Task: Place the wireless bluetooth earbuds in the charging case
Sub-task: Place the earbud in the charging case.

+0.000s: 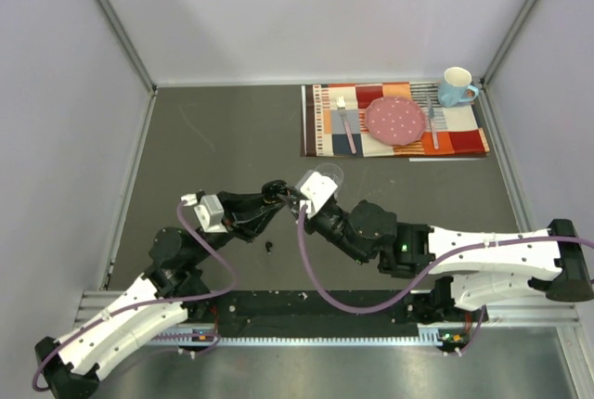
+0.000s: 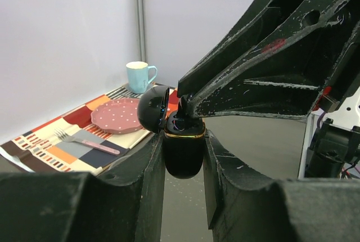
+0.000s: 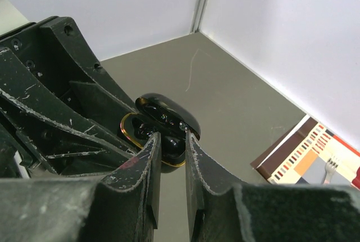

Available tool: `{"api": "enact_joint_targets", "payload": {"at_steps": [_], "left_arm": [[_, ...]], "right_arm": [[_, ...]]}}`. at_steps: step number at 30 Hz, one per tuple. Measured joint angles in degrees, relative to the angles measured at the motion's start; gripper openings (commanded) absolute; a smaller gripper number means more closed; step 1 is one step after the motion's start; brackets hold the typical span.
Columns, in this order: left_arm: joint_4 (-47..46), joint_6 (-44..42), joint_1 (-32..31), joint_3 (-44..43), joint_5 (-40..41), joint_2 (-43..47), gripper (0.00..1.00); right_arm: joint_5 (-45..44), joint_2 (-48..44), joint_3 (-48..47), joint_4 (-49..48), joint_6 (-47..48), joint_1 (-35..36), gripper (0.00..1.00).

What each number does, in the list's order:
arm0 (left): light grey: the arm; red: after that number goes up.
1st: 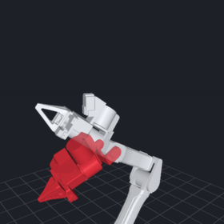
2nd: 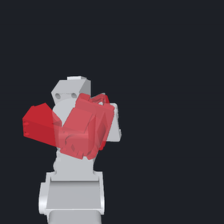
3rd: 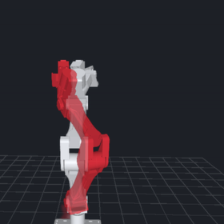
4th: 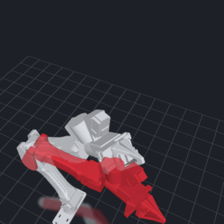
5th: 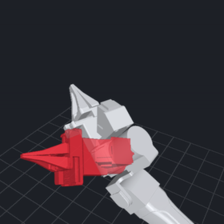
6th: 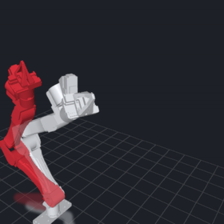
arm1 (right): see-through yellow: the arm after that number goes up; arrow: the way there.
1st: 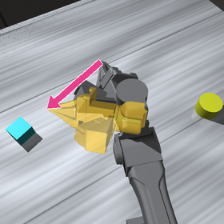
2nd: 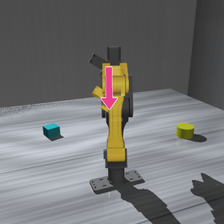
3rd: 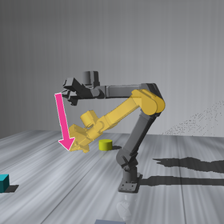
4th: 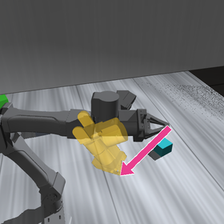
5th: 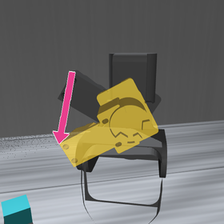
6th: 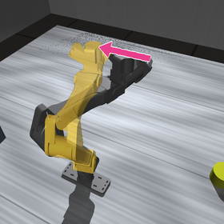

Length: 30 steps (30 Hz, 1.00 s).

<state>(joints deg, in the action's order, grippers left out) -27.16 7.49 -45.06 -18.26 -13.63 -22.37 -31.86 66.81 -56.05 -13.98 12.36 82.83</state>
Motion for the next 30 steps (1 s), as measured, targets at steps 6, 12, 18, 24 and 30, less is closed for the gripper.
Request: {"api": "enact_joint_targets", "payload": {"at_steps": [6,12,18,24,30], "left_arm": [[-0.15,-0.02,0.0,0.15,0.04,0.39,0.0],[-1.2,-0.15,0.02,0.17,1.09,0.39,0.0],[-2.29,-0.37,0.07,0.17,1.77,0.85,0.0],[-1.42,-1.88,0.07,0.17,3.41,2.97,0.0],[-0.15,-3.63,0.07,0.17,4.81,4.7,0.0]], "right_arm": [[0.04,0.0,-0.35,0.44,-0.79,-0.02,0.24],[-0.31,0.0,-2.8,3.43,-4.48,0.07,0.72],[-1.09,-0.33,-5.46,7.65,-10.38,-0.44,0.86],[-1.25,-7.41,-5.33,10.16,-19.89,-5.9,0.89],[-2.32,-15.93,-4.83,15.26,-31.56,-13.73,0.95]]}}
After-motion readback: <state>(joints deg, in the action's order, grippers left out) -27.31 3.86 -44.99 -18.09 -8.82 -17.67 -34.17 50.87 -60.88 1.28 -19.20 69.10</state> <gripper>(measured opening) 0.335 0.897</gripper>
